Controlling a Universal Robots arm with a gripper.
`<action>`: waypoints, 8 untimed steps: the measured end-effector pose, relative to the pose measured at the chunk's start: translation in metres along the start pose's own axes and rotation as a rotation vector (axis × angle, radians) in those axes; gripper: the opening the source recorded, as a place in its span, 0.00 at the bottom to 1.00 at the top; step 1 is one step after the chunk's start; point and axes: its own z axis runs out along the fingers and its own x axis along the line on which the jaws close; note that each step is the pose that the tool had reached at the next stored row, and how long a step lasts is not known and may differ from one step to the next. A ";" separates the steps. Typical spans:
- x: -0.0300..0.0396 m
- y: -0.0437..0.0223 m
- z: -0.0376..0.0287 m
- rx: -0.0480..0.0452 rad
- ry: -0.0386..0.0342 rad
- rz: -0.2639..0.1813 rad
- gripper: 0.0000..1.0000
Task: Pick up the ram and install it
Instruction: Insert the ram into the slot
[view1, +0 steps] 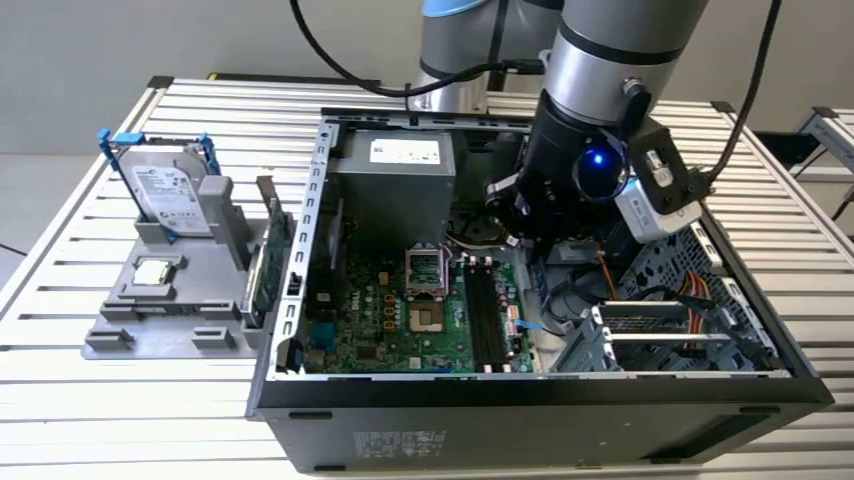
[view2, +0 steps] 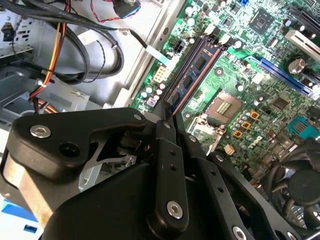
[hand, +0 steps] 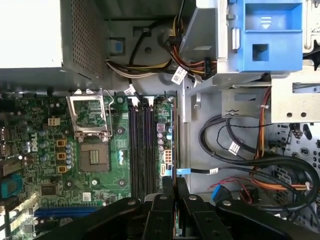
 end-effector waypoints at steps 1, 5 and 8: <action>0.0008 -0.0002 0.0013 0.0001 0.0001 -0.001 0.00; 0.0040 -0.0003 0.0068 0.0001 0.0000 -0.001 0.00; 0.0044 -0.0003 0.0118 0.0004 0.0001 -0.001 0.00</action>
